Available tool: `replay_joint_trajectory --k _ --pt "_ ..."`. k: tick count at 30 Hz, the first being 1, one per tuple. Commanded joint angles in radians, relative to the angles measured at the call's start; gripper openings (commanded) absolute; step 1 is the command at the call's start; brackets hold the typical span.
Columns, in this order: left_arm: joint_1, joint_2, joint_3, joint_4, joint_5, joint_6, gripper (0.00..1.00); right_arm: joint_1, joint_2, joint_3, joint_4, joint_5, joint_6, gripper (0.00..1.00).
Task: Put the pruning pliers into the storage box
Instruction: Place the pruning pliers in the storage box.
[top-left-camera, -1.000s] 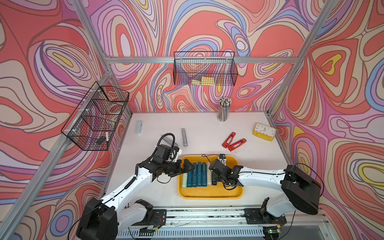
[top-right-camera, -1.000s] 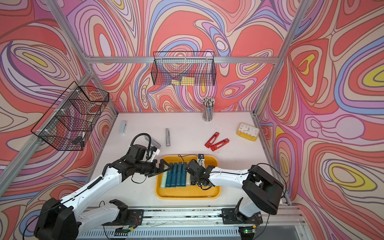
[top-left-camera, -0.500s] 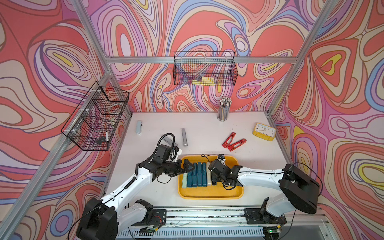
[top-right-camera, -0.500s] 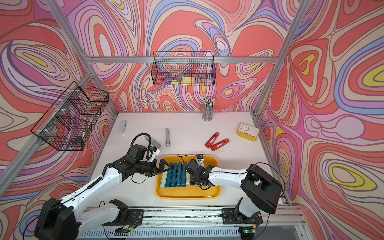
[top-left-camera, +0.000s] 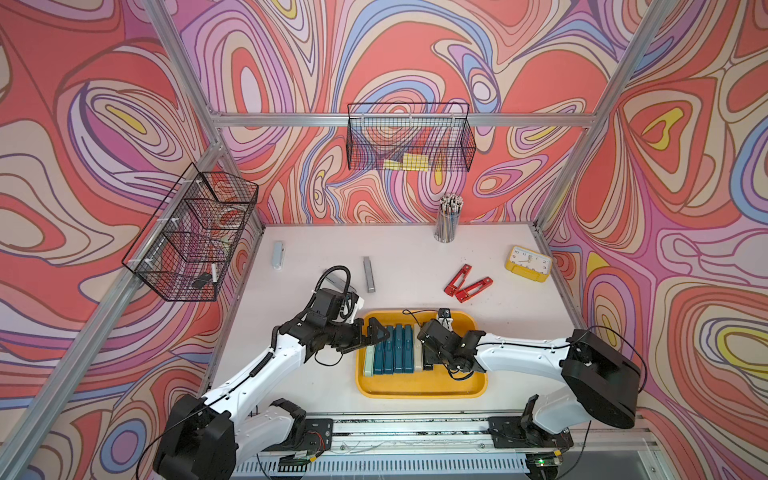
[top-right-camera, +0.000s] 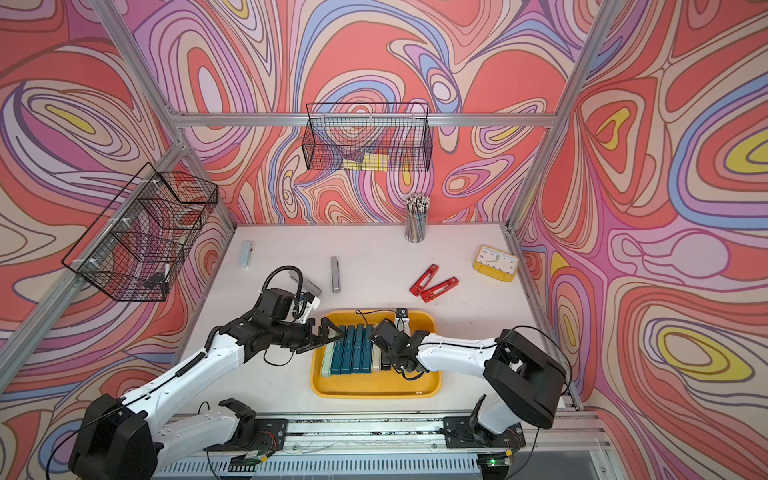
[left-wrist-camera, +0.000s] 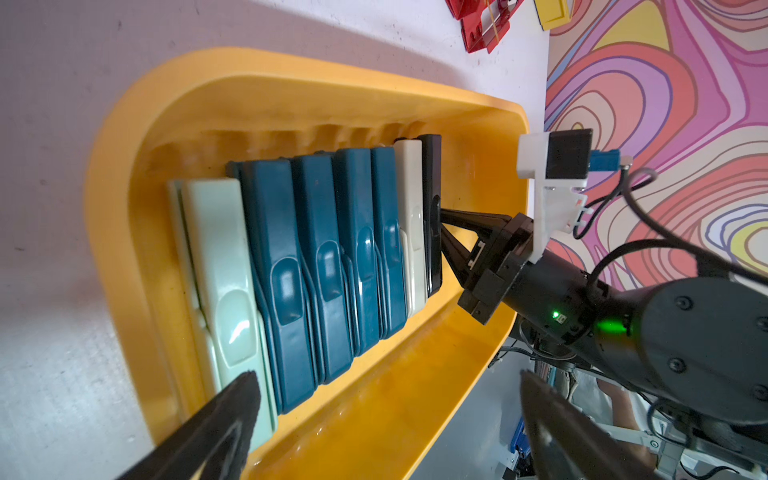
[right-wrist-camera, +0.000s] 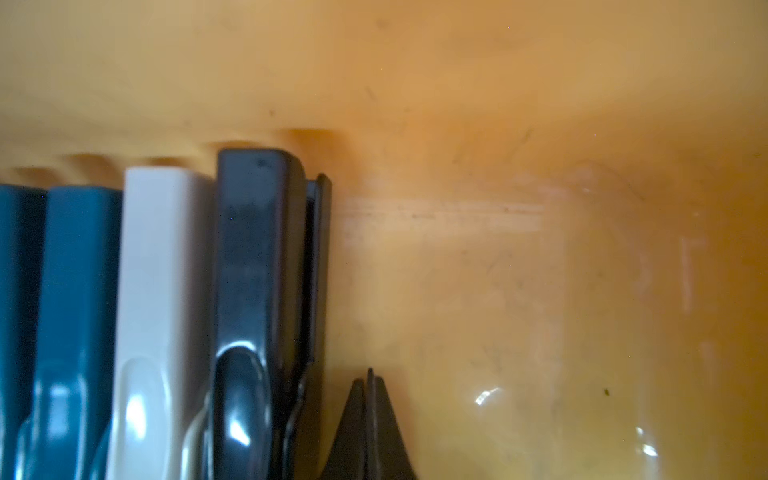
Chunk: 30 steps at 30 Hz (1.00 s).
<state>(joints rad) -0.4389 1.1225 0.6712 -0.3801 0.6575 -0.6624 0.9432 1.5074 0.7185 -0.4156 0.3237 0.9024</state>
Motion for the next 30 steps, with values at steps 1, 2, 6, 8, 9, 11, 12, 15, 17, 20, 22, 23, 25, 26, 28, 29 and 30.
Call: replay_joint_trajectory --k 1,2,6,8,9,11,12,15,17,20,22,23,25,26,28,29,30 --pt "-0.005 0.012 0.053 -0.033 -0.021 0.028 0.99 -0.004 -0.031 0.019 -0.087 0.043 0.012 0.05" --pt "-0.005 0.016 0.061 -0.038 -0.022 0.033 0.99 -0.003 -0.037 0.018 -0.091 0.046 0.012 0.05" --pt "-0.004 0.032 0.104 -0.055 -0.029 0.052 0.99 -0.003 -0.068 0.024 -0.121 0.066 0.006 0.06" --pt "-0.005 0.042 0.123 -0.057 -0.029 0.057 0.99 -0.006 -0.072 0.042 -0.149 0.081 -0.002 0.06" --pt "-0.005 0.047 0.133 -0.057 -0.027 0.059 0.99 -0.006 -0.074 0.056 -0.167 0.089 -0.009 0.06" --pt "-0.005 0.056 0.148 -0.058 -0.021 0.061 0.99 -0.008 -0.076 0.083 -0.187 0.098 -0.027 0.07" --pt "-0.005 0.058 0.156 -0.062 -0.021 0.063 0.99 -0.01 -0.077 0.096 -0.192 0.1 -0.037 0.07" --pt "-0.005 0.063 0.18 -0.084 -0.033 0.08 0.99 -0.021 -0.077 0.14 -0.195 0.101 -0.067 0.08" --pt "-0.005 0.066 0.192 -0.099 -0.042 0.09 0.99 -0.029 -0.069 0.176 -0.193 0.094 -0.088 0.08" --pt "-0.004 0.069 0.204 -0.111 -0.05 0.102 0.99 -0.036 -0.045 0.227 -0.191 0.086 -0.119 0.08" --pt "-0.005 0.069 0.212 -0.116 -0.059 0.11 0.99 -0.042 -0.024 0.258 -0.185 0.078 -0.138 0.09" --pt "-0.005 0.072 0.215 -0.12 -0.064 0.114 0.99 -0.044 -0.014 0.27 -0.18 0.073 -0.147 0.1" --pt "-0.005 0.077 0.225 -0.129 -0.071 0.124 0.99 -0.05 0.008 0.299 -0.171 0.06 -0.166 0.12" --pt "-0.003 0.079 0.23 -0.132 -0.071 0.127 0.99 -0.051 0.019 0.31 -0.168 0.056 -0.171 0.13" --pt "-0.002 0.085 0.242 -0.141 -0.074 0.136 0.99 -0.052 0.042 0.338 -0.16 0.043 -0.188 0.18" --pt "0.001 0.087 0.248 -0.148 -0.076 0.14 0.99 -0.053 0.051 0.35 -0.157 0.039 -0.195 0.2" --pt "0.003 0.09 0.255 -0.151 -0.078 0.145 0.99 -0.055 0.063 0.364 -0.156 0.033 -0.202 0.21"
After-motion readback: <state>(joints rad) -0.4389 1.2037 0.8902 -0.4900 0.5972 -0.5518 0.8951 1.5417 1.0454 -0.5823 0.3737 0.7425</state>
